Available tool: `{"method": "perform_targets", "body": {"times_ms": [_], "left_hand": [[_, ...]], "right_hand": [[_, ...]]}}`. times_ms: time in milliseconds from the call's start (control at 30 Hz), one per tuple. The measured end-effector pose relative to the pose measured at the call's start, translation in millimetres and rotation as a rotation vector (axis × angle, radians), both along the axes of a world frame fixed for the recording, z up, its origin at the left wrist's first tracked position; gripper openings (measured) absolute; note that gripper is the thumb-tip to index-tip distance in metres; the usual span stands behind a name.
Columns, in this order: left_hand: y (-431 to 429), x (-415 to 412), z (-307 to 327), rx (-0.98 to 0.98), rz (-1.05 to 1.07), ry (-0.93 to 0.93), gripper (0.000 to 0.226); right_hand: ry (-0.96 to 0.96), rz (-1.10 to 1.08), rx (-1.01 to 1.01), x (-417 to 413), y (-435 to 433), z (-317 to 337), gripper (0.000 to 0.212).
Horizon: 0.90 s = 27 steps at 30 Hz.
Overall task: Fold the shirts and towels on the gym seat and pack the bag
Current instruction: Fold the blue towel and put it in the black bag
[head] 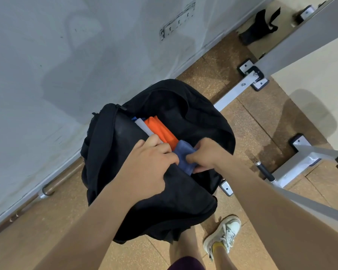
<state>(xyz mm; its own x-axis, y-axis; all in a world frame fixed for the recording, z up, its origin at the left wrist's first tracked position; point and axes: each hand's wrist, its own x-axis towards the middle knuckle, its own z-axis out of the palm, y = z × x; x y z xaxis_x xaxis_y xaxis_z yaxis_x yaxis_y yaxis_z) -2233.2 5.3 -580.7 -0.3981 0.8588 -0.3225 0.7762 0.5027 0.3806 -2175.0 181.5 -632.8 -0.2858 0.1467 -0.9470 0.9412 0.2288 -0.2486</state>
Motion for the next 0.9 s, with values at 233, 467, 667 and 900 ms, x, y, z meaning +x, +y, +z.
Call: {"method": "perform_targets", "body": {"times_ms": [233, 467, 667, 900], "left_hand": [[1.7, 5.0, -4.6, 0.05, 0.088, -0.016, 0.057], [-9.4, 37.7, -7.4, 0.0, 0.141, -0.017, 0.062], [-6.2, 45.4, 0.4, -0.074, 0.212, -0.047, 0.06], [17.5, 48.1, 57.2, 0.221, 0.651, -0.251, 0.023]], "right_hand": [[0.072, 0.453, 0.201, 28.2, -9.7, -11.8, 0.041], [0.212, 0.108, -0.129, 8.9, 15.3, 1.4, 0.039], [0.124, 0.068, -0.124, 11.1, 17.1, 16.4, 0.062], [0.507, -0.154, 0.025, 34.2, 36.4, 125.9, 0.043]]}}
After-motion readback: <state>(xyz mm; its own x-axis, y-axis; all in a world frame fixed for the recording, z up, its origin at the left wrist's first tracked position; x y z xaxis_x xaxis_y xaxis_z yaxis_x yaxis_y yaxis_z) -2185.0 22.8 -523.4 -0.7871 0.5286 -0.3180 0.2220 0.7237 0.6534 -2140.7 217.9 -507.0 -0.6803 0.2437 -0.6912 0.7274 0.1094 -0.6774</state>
